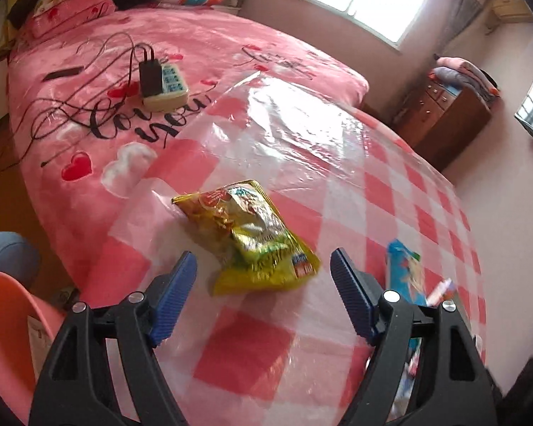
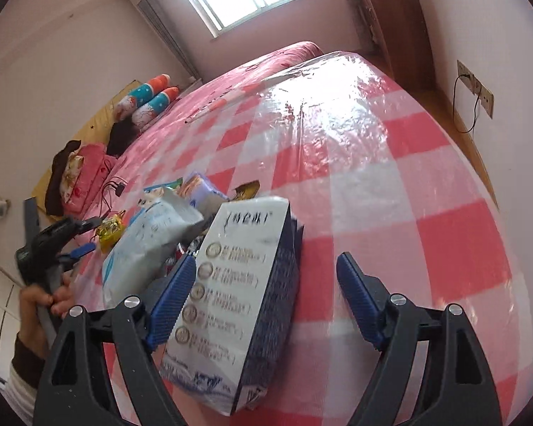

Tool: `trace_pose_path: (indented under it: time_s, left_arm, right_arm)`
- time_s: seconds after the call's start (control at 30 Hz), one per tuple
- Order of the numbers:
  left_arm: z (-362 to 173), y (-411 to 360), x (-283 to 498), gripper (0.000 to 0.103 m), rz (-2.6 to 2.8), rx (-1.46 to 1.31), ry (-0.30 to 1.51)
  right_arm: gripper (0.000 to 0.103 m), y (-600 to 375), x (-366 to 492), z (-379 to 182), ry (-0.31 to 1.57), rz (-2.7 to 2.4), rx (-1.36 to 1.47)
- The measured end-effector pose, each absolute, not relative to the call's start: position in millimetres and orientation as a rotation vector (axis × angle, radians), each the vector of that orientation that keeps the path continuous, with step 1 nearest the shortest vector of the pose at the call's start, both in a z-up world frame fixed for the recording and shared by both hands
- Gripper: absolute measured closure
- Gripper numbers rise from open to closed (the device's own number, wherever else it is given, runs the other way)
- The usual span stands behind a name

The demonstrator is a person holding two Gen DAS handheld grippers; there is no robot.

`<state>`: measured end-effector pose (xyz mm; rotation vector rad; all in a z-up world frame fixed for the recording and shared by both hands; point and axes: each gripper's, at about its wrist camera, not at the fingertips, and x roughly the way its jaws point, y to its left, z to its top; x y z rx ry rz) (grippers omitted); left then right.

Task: Collect trash
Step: 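Grasp the yellow chip bag with the left gripper while the right grasps the white milk carton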

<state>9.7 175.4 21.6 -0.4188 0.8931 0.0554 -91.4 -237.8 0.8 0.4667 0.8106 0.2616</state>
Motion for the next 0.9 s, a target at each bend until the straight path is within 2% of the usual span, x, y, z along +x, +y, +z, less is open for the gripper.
trace_pose_path:
  time_s: [0.23, 0.43, 0.57, 0.77, 0.83, 0.9]
  left_arm:
    - [8, 177, 40, 0.026, 0.124, -0.392, 0.908]
    - [2, 166, 45, 0.036, 0.154, -0.314, 0.907]
    - [2, 160, 44, 0.047, 0.157, -0.274, 0.894]
    - [2, 162, 40, 0.055, 0.121, -0.286, 0.881]
    - [2, 162, 38, 0.056, 0.108, -0.284, 0.881]
    - [2, 161, 35, 0.057, 0.095, -0.285, 0.88]
  right_arm:
    - [0.022, -235, -96, 2, 0.8, 0.292, 0.467]
    - [0.022, -225, -90, 2, 0.819, 0.323, 0.472]
    - [0.022, -213, -88, 2, 0.843, 0.307, 0.432]
    - [0.022, -195, -85, 5, 0.857, 0.261, 0.323]
    - [0.027, -191, -83, 4, 0.859, 0.25, 0.293]
    - [0.027, -190, -83, 4, 0.859, 0.252, 0.286]
